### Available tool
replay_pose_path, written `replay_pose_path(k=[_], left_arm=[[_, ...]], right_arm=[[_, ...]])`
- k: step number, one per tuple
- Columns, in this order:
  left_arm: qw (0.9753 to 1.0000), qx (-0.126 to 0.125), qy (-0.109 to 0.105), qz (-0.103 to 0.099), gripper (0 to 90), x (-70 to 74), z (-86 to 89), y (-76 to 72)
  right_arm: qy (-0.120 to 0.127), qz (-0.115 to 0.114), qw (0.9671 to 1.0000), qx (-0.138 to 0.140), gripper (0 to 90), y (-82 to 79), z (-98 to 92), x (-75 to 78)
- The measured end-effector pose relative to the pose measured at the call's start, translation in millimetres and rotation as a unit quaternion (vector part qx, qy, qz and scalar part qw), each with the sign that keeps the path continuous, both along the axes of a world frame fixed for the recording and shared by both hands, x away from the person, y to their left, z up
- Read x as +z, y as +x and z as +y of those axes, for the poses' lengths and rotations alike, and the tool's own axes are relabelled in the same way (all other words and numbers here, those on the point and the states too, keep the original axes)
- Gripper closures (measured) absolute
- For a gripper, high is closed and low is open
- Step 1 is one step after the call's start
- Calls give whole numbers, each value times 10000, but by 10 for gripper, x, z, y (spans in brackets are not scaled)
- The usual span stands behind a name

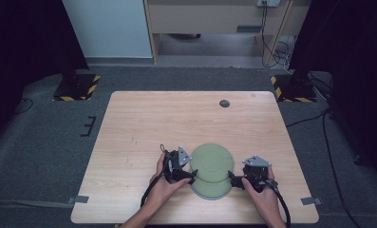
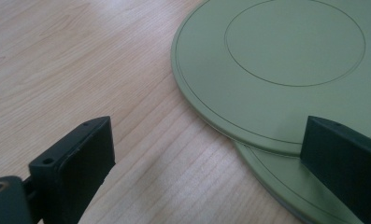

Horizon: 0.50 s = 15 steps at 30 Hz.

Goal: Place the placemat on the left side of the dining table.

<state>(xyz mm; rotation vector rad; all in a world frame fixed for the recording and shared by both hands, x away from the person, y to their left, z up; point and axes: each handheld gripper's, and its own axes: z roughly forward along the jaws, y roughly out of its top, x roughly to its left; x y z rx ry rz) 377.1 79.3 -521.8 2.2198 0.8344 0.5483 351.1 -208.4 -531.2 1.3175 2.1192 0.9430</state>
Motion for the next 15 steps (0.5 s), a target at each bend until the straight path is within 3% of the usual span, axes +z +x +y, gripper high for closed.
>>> replay_pose_path(k=[5, 9, 15], left_arm=[[10000, 2, -47, -1, 25, -3, -3, 13], [9999, -112, -10, -52, 40, 10, 4, -59], [10000, -86, 17, -46, 35, -11, -36, -34]], right_arm=[[43, -16, 9999, -93, 36, 38, -16, -9], [-29, 0, 10000, 1, 47, -20, -16, 9], [-40, -32, 10000, 34, 45, -22, 26, -6]])
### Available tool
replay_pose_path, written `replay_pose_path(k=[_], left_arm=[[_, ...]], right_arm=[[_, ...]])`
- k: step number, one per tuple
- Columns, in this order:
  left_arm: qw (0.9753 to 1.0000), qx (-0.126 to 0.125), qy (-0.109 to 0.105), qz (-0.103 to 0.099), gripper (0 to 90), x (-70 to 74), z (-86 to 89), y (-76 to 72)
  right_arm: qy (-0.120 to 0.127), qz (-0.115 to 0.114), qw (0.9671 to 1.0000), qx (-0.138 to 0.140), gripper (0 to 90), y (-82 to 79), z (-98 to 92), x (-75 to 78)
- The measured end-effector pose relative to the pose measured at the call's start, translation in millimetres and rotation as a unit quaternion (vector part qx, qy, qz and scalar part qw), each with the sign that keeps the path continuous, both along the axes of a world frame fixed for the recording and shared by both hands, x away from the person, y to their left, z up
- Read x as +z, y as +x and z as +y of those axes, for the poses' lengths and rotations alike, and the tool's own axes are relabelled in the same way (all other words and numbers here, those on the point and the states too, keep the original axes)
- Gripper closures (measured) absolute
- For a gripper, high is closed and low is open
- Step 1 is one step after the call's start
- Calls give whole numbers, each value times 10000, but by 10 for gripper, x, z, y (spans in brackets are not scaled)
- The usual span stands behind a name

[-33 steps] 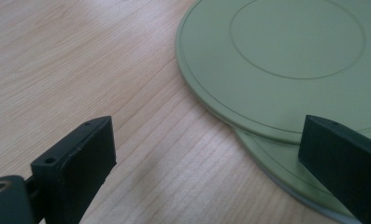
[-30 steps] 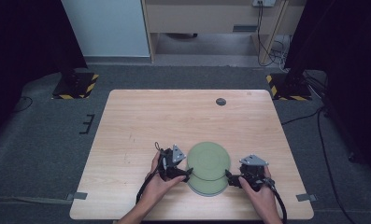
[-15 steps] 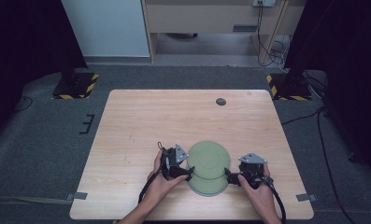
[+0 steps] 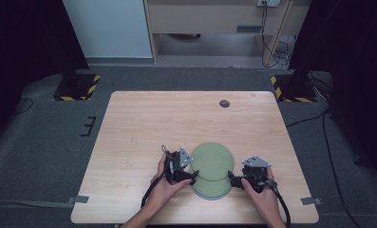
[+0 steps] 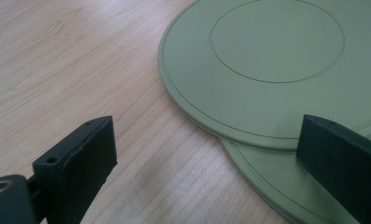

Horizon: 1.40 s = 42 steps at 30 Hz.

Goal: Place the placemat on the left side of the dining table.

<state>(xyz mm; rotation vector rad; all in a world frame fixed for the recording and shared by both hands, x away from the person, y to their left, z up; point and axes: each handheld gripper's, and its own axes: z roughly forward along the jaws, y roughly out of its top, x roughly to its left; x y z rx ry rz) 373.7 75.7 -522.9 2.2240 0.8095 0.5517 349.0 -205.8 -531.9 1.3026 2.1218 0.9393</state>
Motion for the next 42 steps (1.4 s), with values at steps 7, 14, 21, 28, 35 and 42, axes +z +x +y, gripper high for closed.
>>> replay_pose_path(k=[7, 14, 21, 28, 35, 42], left_arm=[[10000, 63, -17, 46, 14, 0, -4, 40], [9999, 119, -55, 1, 25, -8, 2, 70], [9998, 102, -189, 26, 42, 19, 33, 60], [9995, 20, -322, 59, 35, 61, 77, 41], [9987, -136, -458, 186, 35, 224, 119, 135], [9975, -47, -578, 411, 39, 316, 107, 380]], right_arm=[[7, -18, 10000, -52, 24, 29, -1, -7], [47, -88, 9999, -129, 25, 72, 6, -23], [93, -19, 9999, -121, 47, 57, -11, -7], [98, 12, 9998, -143, 48, 26, -79, 20], [100, 40, 9999, -135, 51, 12, -102, 25], [94, 17, 9999, -116, 52, 19, -100, 22]])
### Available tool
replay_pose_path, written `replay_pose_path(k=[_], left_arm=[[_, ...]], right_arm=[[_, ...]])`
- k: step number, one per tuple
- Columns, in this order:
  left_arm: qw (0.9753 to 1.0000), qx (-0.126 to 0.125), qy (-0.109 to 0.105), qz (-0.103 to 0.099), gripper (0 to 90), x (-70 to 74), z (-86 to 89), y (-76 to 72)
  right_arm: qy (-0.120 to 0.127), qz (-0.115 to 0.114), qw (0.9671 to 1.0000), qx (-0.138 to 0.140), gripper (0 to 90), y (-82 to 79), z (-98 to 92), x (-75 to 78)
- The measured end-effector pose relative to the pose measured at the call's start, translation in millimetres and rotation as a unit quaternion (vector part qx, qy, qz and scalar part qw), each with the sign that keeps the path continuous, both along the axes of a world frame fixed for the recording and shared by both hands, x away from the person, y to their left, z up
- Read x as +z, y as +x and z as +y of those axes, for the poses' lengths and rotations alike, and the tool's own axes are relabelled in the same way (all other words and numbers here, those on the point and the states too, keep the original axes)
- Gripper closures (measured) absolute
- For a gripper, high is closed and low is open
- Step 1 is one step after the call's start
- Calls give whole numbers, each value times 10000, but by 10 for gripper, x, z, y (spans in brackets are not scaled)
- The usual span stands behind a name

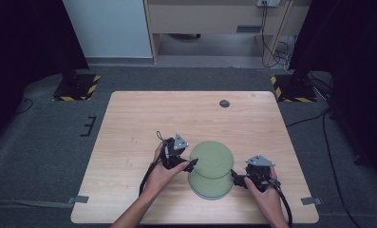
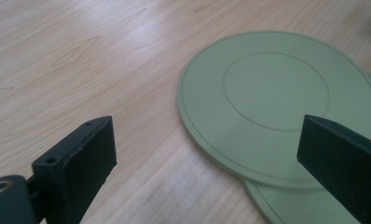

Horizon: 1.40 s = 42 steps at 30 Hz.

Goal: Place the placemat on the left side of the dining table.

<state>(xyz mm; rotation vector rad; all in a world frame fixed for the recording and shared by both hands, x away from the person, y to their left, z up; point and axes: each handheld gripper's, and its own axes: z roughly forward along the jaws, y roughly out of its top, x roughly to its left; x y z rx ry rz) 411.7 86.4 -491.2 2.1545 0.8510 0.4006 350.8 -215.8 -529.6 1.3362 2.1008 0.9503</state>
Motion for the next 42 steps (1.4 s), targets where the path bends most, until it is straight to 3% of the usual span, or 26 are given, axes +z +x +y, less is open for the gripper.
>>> replay_pose_path(k=[9, 21, 35, 42], left_arm=[[9992, -182, 23, 368, 74, -64, -173, 161], [9971, -265, 1, 714, 113, -154, -190, 186], [9923, -410, -3, 1171, 105, -291, -267, 214], [9911, -394, -57, 1273, 98, -304, -255, 233]], right_arm=[[15, -7, 10000, 9, 53, 9, 10, -4], [34, 21, 10000, 83, 57, 15, 69, -20], [82, 31, 9999, 122, 57, 22, 95, -33], [75, 38, 9999, 115, 57, 21, 101, -34]])
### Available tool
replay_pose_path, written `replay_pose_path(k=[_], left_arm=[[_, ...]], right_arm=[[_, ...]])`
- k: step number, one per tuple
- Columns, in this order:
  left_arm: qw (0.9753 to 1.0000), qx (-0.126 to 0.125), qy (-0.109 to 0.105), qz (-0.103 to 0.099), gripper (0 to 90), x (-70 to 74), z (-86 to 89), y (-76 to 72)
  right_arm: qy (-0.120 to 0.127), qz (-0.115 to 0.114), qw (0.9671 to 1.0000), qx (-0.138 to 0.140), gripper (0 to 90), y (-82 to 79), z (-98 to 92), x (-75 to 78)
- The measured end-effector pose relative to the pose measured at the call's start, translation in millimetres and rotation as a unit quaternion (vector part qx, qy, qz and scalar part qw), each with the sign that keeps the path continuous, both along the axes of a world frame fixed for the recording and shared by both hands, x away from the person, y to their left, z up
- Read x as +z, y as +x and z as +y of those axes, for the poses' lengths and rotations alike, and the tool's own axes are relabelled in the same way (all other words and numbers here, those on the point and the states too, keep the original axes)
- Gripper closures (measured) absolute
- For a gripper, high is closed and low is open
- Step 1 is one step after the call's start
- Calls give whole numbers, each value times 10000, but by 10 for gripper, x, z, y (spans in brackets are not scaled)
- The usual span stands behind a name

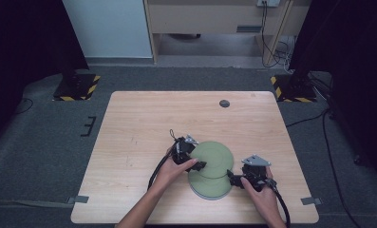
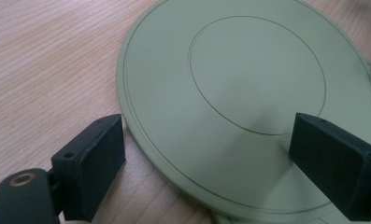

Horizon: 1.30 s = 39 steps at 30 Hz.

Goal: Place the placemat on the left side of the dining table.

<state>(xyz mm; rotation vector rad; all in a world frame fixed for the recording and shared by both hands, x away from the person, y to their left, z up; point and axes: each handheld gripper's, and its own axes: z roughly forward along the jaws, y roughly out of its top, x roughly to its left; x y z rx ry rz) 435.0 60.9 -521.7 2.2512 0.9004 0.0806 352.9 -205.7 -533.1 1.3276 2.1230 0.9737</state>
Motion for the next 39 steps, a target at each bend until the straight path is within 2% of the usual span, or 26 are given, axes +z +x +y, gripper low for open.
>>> replay_pose_path(k=[6, 7, 12, 18, 21, 23, 25, 26, 28, 29, 31, 32, 35, 36, 37, 39], left_arm=[[9999, 61, -76, 61, 98, -1, 21, 19], [9998, 58, -151, 100, 98, -3, 14, 24], [9998, 64, -158, 123, 95, -1, -2, 22], [9995, 159, -229, 164, 143, 10, 22, 38], [9994, 193, -266, 133, 199, 34, 40, 39], [9993, 232, -299, 11, 222, 80, 54, 26], [9986, 281, -448, -71, 245, 133, 70, 12], [9978, 322, -549, -167, 283, 182, 83, -4], [9977, 328, -559, -220, 308, 201, 89, -10], [9971, 399, -557, -341, 371, 218, 85, -26], [9970, 420, -523, -395, 438, 220, 84, -32], [9967, 473, -450, -485, 467, 216, 85, -44], [9958, 564, -473, -544, 543, 213, 104, -50], [9948, 635, -585, -541, 605, 217, 130, -50], [9948, 635, -585, -541, 638, 217, 130, -50], [9938, 649, -725, -533, 658, 225, 150, -50]], right_arm=[[23, 11, 10000, -3, 55, 6, 1, -4], [35, 15, 10000, -5, 53, 11, 3, -6], [58, 24, 10000, -4, 46, 25, 1, -13], [79, 49, 10000, 1, 29, 45, -7, -19], [108, 83, 9999, 3, 19, 55, -11, -23], [114, 94, 9999, 2, 16, 61, -14, -25], [114, 96, 9999, 4, 16, 62, -15, -25], [111, 97, 9999, 0, 16, 60, -13, -24], [105, 91, 9999, -1, 16, 60, -13, -24], [93, 84, 9999, 2, 16, 59, -12, -23], [91, 90, 9999, 3, 15, 58, -11, -22], [93, 86, 9999, -12, 14, 57, -8, -22], [81, 87, 9999, -4, 10, 60, -10, -22], [89, 91, 9999, -14, 10, 62, -9, -23], [89, 91, 9999, -14, 10, 62, -9, -23], [83, 91, 9999, -10, 10, 61, -9, -22]])
